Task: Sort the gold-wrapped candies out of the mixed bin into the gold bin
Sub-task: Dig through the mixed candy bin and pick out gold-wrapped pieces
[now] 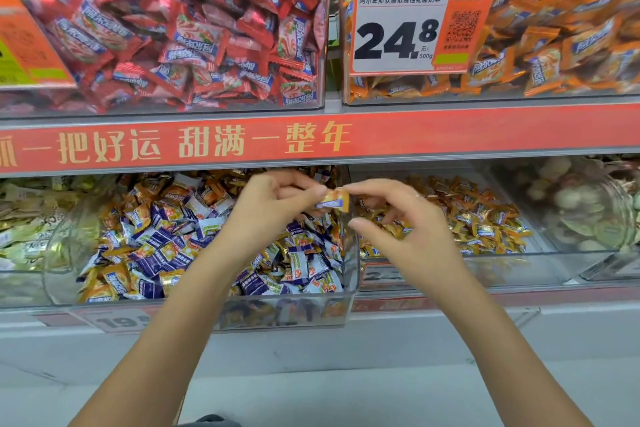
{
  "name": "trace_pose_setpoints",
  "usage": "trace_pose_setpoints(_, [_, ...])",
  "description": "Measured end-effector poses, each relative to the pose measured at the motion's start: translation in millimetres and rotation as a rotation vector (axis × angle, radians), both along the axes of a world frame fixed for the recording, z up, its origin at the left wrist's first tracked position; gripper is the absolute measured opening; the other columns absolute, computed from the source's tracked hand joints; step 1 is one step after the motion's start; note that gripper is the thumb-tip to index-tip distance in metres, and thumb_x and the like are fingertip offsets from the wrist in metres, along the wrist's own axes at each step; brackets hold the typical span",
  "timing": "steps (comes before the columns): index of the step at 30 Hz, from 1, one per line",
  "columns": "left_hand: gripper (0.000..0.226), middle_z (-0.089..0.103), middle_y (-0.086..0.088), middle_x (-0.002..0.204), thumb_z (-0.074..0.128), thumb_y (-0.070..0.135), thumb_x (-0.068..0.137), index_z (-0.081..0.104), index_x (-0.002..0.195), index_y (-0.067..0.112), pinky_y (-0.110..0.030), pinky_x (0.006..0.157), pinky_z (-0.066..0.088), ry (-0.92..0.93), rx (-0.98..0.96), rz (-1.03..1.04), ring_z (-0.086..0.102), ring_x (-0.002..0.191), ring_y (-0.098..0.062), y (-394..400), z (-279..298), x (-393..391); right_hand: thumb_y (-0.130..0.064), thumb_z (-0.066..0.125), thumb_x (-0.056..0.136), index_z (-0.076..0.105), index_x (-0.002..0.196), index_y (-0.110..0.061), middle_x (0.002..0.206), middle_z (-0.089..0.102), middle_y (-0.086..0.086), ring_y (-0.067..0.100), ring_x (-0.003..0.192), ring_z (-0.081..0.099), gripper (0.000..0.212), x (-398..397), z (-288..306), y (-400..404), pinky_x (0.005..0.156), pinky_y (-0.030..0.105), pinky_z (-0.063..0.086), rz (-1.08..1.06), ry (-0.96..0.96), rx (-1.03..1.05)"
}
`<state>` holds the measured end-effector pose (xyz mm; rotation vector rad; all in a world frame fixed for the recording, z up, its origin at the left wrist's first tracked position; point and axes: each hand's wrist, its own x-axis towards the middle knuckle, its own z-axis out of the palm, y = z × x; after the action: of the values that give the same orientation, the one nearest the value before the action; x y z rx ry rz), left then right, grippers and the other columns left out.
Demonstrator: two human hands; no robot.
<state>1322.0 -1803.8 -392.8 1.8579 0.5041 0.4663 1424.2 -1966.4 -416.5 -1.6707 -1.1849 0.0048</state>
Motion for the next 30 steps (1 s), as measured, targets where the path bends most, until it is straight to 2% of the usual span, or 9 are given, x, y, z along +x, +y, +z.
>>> trace_pose_setpoints(3, [0.010, 0.072, 0.000, 0.067, 0.064, 0.020, 0.088, 0.068, 0.083, 0.012, -0.017, 0.059, 0.049, -0.013, -0.044, -0.093, 0.065, 0.062, -0.006, -14, 0, 4, -0.010, 0.068, 0.086, 0.069, 0.099, -0.029, 0.098, 0.067, -0.012, 0.012, 0.085, 0.063, 0.023, -9, -3, 6, 0.065, 0.028, 0.051, 0.011, 0.036, 0.067])
trace_pose_setpoints(6, [0.013, 0.073, -0.004, 0.078, 0.060, 0.017, 0.091, 0.069, 0.089, 0.008, -0.019, 0.061, 0.053, 0.000, -0.084, -0.051, 0.068, 0.070, -0.009, -4, -9, 6, -0.004, 0.065, 0.087, 0.070, 0.088, -0.022, 0.087, 0.068, -0.013, 0.008, 0.078, 0.063, 0.019, -1, -3, 2, 0.066, 0.025, 0.051, -0.134, 0.176, 0.189])
trace_pose_setpoints(10, [0.013, 0.068, 0.009, 0.088, 0.067, 0.017, 0.087, 0.070, 0.099, 0.018, -0.005, 0.069, 0.045, 0.186, 0.443, -0.113, 0.061, 0.078, 0.002, 11, -34, 14, -0.012, 0.064, 0.089, 0.066, 0.086, -0.025, 0.069, 0.062, -0.010, 0.004, 0.063, 0.055, 0.013, 28, -10, -13, 0.056, 0.011, 0.041, -0.443, 0.084, -0.096])
trace_pose_setpoints(14, [0.016, 0.066, 0.012, 0.066, 0.071, 0.030, 0.083, 0.075, 0.077, 0.016, -0.011, 0.056, 0.039, 0.452, 0.563, -0.420, 0.056, 0.055, 0.002, 6, -48, 21, -0.014, 0.061, 0.090, 0.066, 0.094, -0.021, 0.059, 0.049, 0.002, 0.012, 0.054, 0.044, 0.009, 39, -18, -18, 0.050, 0.021, 0.035, -0.454, 0.044, -0.352])
trace_pose_setpoints(19, [0.042, 0.056, 0.000, 0.047, 0.065, 0.049, 0.082, 0.062, 0.048, 0.025, -0.014, 0.045, 0.029, 0.549, 0.639, -0.390, 0.037, 0.039, -0.010, 26, -48, 15, -0.014, 0.061, 0.091, 0.065, 0.095, -0.022, 0.055, 0.045, -0.001, 0.010, 0.050, 0.041, 0.010, 42, -20, -18, 0.050, 0.020, 0.034, -0.428, 0.059, -0.366])
trace_pose_setpoints(22, [0.050, 0.045, 0.007, 0.040, 0.070, 0.043, 0.082, 0.049, 0.041, 0.022, -0.026, 0.051, 0.042, 0.481, 0.586, -0.322, 0.038, 0.041, -0.009, 27, -50, 16, -0.012, 0.060, 0.091, 0.066, 0.094, -0.020, 0.055, 0.045, -0.001, 0.009, 0.049, 0.041, 0.011, 42, -18, -19, 0.047, 0.012, 0.030, -0.438, 0.054, -0.331])
trace_pose_setpoints(24, [0.039, 0.049, 0.006, 0.052, 0.072, 0.037, 0.081, 0.052, 0.053, 0.018, -0.034, 0.060, 0.050, 0.387, 0.727, -0.291, 0.045, 0.051, -0.011, 23, -50, 23, -0.010, 0.059, 0.091, 0.067, 0.093, -0.019, 0.055, 0.044, -0.002, 0.008, 0.049, 0.040, 0.012, 42, -16, -20, 0.047, 0.009, 0.033, -0.445, 0.055, -0.300])
trace_pose_setpoints(27, [0.020, 0.063, 0.004, 0.094, 0.073, 0.032, 0.080, 0.065, 0.091, 0.018, -0.033, 0.082, 0.049, 0.354, 0.811, -0.421, 0.057, 0.089, -0.012, 19, -53, 32, -0.010, 0.060, 0.090, 0.066, 0.093, -0.021, 0.055, 0.043, -0.003, 0.005, 0.047, 0.040, 0.012, 40, -16, -19, 0.049, 0.007, 0.034, -0.447, 0.068, -0.268])
trace_pose_setpoints(30, [0.055, 0.053, -0.001, 0.132, 0.067, 0.038, 0.085, 0.050, 0.132, 0.016, -0.034, 0.099, 0.041, 0.477, 0.871, -0.455, 0.048, 0.120, -0.018, 22, -62, 37, -0.010, 0.061, 0.090, 0.065, 0.094, -0.020, 0.055, 0.044, -0.002, 0.005, 0.047, 0.042, 0.011, 41, -18, -16, 0.051, 0.006, 0.034, -0.451, 0.081, -0.252])
